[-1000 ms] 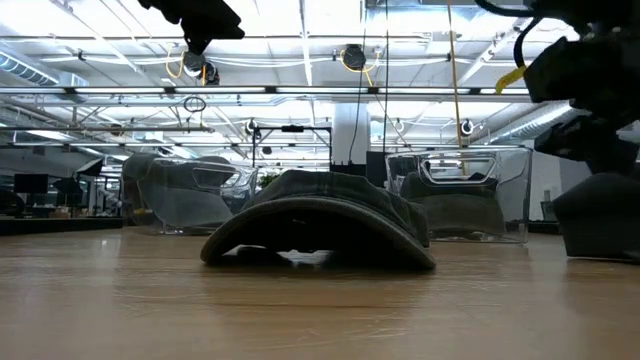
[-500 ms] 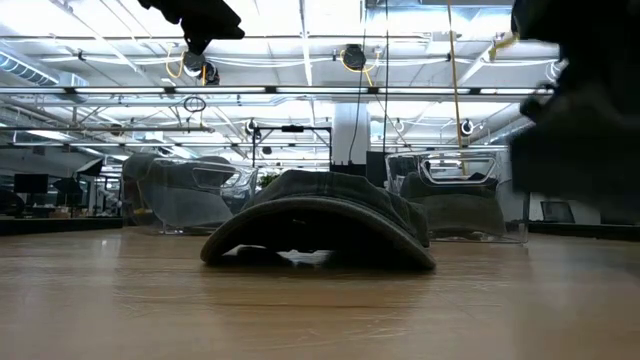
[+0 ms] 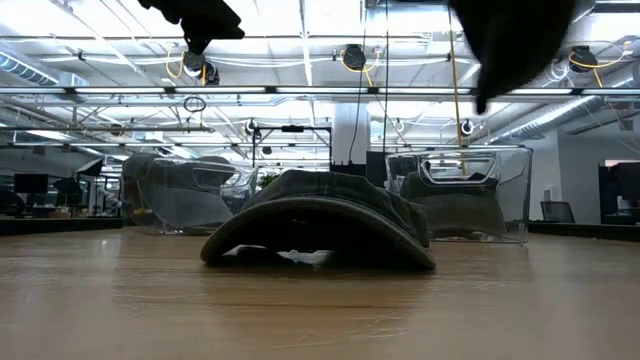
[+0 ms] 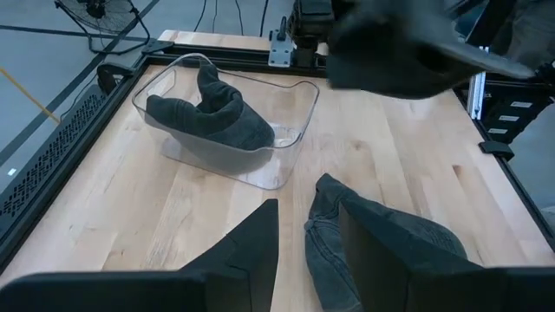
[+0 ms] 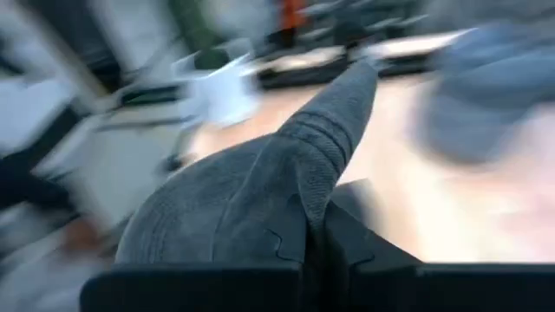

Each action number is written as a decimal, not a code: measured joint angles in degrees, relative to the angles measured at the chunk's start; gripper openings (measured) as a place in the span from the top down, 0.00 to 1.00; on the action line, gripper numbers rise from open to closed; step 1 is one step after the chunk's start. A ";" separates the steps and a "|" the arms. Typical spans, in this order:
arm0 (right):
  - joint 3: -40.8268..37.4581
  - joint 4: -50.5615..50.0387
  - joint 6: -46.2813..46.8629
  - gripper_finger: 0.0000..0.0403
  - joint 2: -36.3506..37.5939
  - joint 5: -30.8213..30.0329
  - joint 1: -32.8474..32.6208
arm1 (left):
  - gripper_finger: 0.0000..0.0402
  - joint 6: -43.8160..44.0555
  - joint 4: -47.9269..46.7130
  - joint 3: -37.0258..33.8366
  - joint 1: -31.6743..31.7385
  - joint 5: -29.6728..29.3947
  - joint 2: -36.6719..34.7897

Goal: Pick & Place hat
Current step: Put the right black cap into the right transparent bin

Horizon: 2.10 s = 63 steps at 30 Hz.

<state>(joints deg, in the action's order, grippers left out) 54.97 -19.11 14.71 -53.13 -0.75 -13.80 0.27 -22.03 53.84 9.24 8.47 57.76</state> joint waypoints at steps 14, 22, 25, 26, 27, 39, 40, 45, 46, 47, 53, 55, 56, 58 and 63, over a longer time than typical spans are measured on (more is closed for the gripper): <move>9.17 -14.24 -9.85 1.00 -5.52 -5.49 25.42 | 0.67 0.00 0.00 0.00 -0.01 0.00 0.00; 7.48 -15.98 -9.34 1.00 -5.52 -5.31 29.23 | 0.67 0.00 0.01 0.00 0.00 0.00 0.00; 5.67 -17.30 -9.36 1.00 -6.07 -5.26 29.22 | 0.67 0.00 0.01 0.00 -0.01 0.00 0.00; 4.88 -17.75 -9.00 1.00 -6.11 -5.29 29.22 | 0.67 0.00 0.01 0.00 -0.01 0.00 0.00; 4.22 -17.90 -8.48 1.00 -6.11 -5.37 29.13 | 0.67 0.00 0.01 0.00 -0.01 0.00 0.00; 2.72 -21.39 -4.66 1.00 -7.15 -6.71 27.16 | 0.67 0.00 0.01 0.00 0.02 0.00 0.00; 2.72 -22.26 -4.10 1.00 -7.71 -6.74 27.16 | 0.67 0.00 0.02 0.00 0.01 0.00 0.00; 0.73 -21.54 -3.40 1.00 -10.91 -6.71 27.14 | 0.67 0.00 0.03 0.00 0.00 0.00 0.00; -0.16 -20.20 -3.38 1.00 -11.41 -6.71 27.14 | 0.67 0.00 0.01 0.00 0.01 0.00 0.00; -1.09 -19.05 -3.40 1.00 -11.89 -6.70 27.16 | 0.67 0.00 0.02 0.00 0.00 0.00 0.00; -5.19 -13.48 -3.43 1.00 -13.93 -8.35 27.19 | 0.67 0.00 0.03 0.00 -0.01 0.00 0.00; -5.88 -13.03 -3.40 1.00 -14.33 -8.33 27.20 | 0.67 0.00 0.01 0.00 -0.01 0.00 0.00; -6.15 -13.21 -3.42 1.00 -14.33 -8.33 27.20 | 0.67 0.00 0.02 0.00 -0.01 0.00 0.00; -6.53 -12.62 -3.42 1.00 -14.29 -8.44 27.20 | 0.67 0.00 0.02 0.00 -0.01 0.00 0.00; -6.77 -11.65 -5.08 0.90 -14.27 -8.44 27.20 | 0.67 0.00 0.02 0.00 0.00 0.00 0.00</move>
<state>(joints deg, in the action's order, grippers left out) 48.20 -30.76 9.63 -67.40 -9.19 13.41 0.27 -22.01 53.84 9.24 8.47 57.76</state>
